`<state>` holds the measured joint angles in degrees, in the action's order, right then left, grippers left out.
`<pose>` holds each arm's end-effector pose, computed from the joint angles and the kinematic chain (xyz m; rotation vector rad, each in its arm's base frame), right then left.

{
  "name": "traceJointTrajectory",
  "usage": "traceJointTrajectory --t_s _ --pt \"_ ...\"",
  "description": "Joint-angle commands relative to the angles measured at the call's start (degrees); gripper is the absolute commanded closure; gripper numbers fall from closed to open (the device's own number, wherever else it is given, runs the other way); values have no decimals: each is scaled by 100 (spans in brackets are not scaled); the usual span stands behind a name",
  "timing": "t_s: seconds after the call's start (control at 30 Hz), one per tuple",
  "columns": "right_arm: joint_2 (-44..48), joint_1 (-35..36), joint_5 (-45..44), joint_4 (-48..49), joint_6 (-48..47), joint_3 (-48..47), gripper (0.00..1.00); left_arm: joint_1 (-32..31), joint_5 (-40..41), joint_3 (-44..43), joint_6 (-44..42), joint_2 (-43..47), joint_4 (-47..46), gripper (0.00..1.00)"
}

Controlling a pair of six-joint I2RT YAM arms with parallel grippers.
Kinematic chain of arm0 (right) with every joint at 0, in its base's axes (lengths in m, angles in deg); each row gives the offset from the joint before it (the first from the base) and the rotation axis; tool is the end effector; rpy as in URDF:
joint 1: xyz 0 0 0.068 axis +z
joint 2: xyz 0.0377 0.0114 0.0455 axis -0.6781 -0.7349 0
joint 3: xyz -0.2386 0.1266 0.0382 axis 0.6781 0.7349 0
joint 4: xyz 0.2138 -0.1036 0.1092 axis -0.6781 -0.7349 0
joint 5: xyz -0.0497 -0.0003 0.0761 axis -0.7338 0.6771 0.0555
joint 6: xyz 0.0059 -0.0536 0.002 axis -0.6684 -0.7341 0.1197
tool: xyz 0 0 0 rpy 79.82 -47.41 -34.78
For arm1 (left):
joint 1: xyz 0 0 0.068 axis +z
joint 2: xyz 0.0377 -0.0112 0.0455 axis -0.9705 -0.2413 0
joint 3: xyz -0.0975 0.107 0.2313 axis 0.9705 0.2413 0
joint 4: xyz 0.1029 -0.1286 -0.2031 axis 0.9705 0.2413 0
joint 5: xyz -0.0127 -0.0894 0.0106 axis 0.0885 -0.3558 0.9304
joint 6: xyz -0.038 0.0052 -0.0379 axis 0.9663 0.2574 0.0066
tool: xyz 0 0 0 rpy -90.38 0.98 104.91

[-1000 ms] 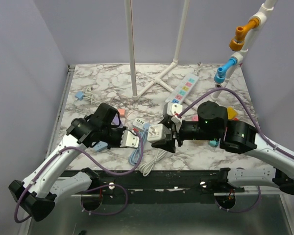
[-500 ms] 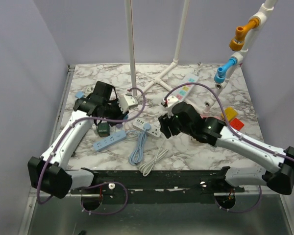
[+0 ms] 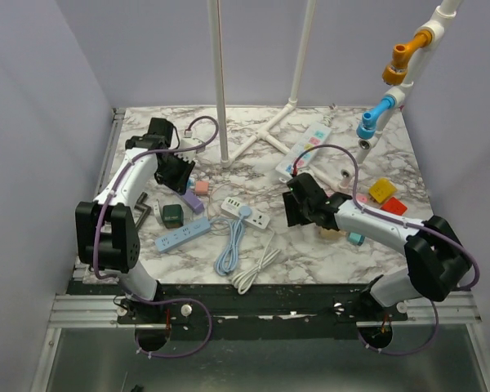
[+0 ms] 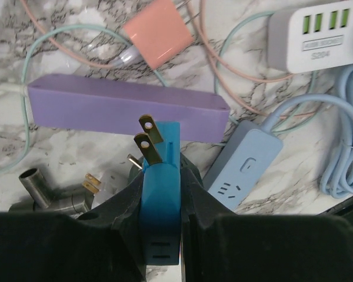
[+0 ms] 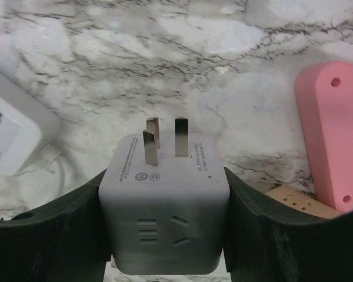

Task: Pull the plug off the socket
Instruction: Place the plug at the center of the board.

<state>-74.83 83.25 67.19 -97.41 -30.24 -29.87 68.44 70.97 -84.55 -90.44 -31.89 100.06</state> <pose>0.2249 0.1797 0.2029 -0.3196 2.4683 0.0942 0.3208 -0.0539 0.2723 0.7918 2.5980 -0.3588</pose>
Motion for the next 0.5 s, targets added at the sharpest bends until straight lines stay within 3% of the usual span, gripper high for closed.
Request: traceJointTrajectory --t_s 0.0,0.1,0.2,0.27,0.33,0.47 --pt "-86 -247 -454 469 286 347 55 220 385 124 105 -165 17 97" --pt "-121 -393 -474 493 305 426 45 274 478 292 -18 -218 -46 90" --pt "-119 -426 -672 430 361 421 27 343 525 361 -49 -267 -87 82" --pt "-55 -426 -742 371 378 375 1 380 492 369 -63 -266 -69 71" --pt "60 -426 -778 290 357 294 0 398 464 355 -64 -199 -67 55" --pt "425 -426 -775 100 257 -46 0 397 378 136 -103 -5 92 12"
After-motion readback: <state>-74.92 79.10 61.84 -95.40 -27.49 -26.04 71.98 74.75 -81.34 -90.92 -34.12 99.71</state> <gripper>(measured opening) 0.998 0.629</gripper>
